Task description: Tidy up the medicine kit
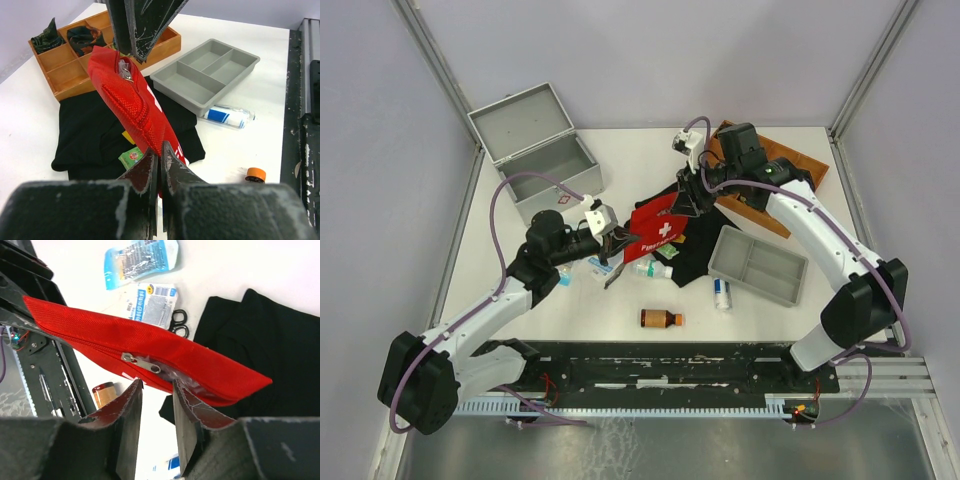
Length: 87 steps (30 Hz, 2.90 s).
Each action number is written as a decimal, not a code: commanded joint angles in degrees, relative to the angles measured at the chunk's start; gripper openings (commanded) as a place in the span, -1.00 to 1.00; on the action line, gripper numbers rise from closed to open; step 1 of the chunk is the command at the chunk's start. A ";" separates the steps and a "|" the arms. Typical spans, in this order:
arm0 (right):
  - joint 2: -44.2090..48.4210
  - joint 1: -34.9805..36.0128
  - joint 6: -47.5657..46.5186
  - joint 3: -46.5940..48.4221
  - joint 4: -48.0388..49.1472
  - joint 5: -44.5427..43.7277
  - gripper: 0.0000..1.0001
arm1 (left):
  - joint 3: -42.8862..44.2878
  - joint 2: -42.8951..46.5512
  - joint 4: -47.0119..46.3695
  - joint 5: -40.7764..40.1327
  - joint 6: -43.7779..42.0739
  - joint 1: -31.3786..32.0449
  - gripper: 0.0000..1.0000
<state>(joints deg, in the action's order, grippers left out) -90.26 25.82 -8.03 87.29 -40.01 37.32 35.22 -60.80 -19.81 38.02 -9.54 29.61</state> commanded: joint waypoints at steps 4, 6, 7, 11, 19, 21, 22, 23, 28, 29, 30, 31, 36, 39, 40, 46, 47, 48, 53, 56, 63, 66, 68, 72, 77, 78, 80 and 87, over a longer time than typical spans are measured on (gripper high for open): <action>-0.33 0.08 3.02 0.72 1.88 7.08 -0.08 | 1.04 1.91 -2.95 5.36 -2.81 -0.16 -0.95; -1.46 0.09 3.61 1.14 1.51 7.58 -0.01 | 1.08 1.99 -2.95 5.55 -2.72 -0.16 -0.95; -1.78 0.10 3.51 1.29 1.37 7.50 0.02 | 1.15 2.00 -2.95 5.64 -2.70 -0.15 -0.95; -2.39 0.12 3.09 1.31 1.19 7.12 0.05 | 1.08 2.23 -2.91 6.00 -2.70 -0.14 -0.95; -4.77 0.01 5.70 1.71 1.46 14.41 0.00 | 0.92 2.26 -2.95 6.01 -3.03 -0.15 -0.95; -5.09 0.01 6.96 1.75 2.19 15.85 -0.05 | 0.90 2.26 -2.88 6.01 -3.03 -0.11 -0.95; -5.21 0.00 7.66 1.81 2.61 16.39 -0.07 | 0.96 2.26 -2.94 6.02 -3.08 -0.12 -0.95; -5.19 -0.03 8.14 1.83 3.08 16.74 -0.08 | 0.98 2.34 -2.95 6.01 -3.05 -0.13 -0.95; -4.53 -0.41 10.16 1.67 4.68 17.14 -0.13 | 0.83 2.33 -2.94 6.01 -2.97 -0.15 -0.95; -4.37 -0.47 10.30 1.59 4.82 17.11 -0.14 | 0.82 2.35 -2.94 6.09 -3.04 -0.15 -0.95; -4.23 -0.63 10.36 1.57 4.89 17.16 -0.16 | 0.81 2.35 -2.95 6.10 -3.03 -0.16 -0.95; -4.10 -0.71 10.38 1.46 4.93 17.15 -0.18 | 0.80 2.35 -2.95 6.10 -3.05 -0.14 -0.95; -3.64 -1.10 10.27 1.39 5.02 16.98 -0.31 | 0.77 2.35 -2.95 6.10 -2.94 -0.16 -0.95; -3.54 -1.16 10.15 1.51 5.12 16.62 -0.39 | 0.73 2.26 -2.95 6.10 -2.98 -0.08 -0.95; -3.55 -1.14 10.07 1.63 5.12 16.59 -0.42 | 0.74 2.18 -2.95 6.10 -3.01 -0.09 -0.95; -3.61 -1.24 8.10 2.58 3.23 15.78 -0.47 | 0.63 2.07 -2.95 6.48 -3.08 -0.16 -0.95; -3.62 -1.22 7.67 2.76 2.74 15.76 -0.47 | 0.64 2.01 -2.95 6.53 -3.03 -0.16 -0.95; -3.53 -1.24 7.20 2.87 2.46 15.68 -0.48 | 0.64 2.00 -2.95 6.62 -3.07 -0.10 -0.95; -2.86 -1.28 5.76 3.37 1.26 15.78 -0.51 | 0.64 1.91 -2.95 6.63 -2.98 -0.16 -0.95; -2.57 -1.22 5.37 3.46 0.89 16.10 -0.52 | 0.64 1.89 -2.87 6.63 -2.97 -0.12 -0.95; -2.14 -1.23 3.83 4.29 -0.90 16.16 -0.51 | 0.59 1.90 -2.86 6.62 -2.96 -0.25 -0.95; -2.05 -1.23 3.51 4.46 -1.25 16.36 -0.45 | 0.55 1.82 -2.86 6.63 -3.01 -0.25 -0.95; -2.03 -1.29 3.36 4.39 -1.36 16.54 -0.45 | 0.55 1.82 -2.84 6.63 -3.02 -0.25 -0.95; -1.90 -1.25 2.85 4.60 -1.98 16.80 -0.46 | 0.55 1.82 -2.86 6.72 -2.98 -0.20 -0.95; -2.20 -1.29 3.17 4.52 -1.79 17.16 -0.57 | 0.55 1.73 -2.86 6.72 -2.97 -0.19 -0.95; -2.28 -1.25 3.27 4.57 -1.74 16.98 -0.62 | 0.55 1.73 -2.86 6.65 -3.03 -0.20 -0.95; -2.32 -1.22 3.65 4.60 -1.67 16.10 -0.73 | 0.55 1.73 -2.86 6.51 -3.03 -0.24 -0.95; -1.40 -2.65 5.04 4.41 -1.59 7.54 -0.99 | 0.96 1.88 -2.25 1.18 -3.16 -0.55 -0.95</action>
<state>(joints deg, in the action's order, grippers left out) -94.43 24.62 -3.51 89.25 -42.54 50.87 35.22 -59.83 -19.29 42.17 -10.17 29.58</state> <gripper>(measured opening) 0.022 0.051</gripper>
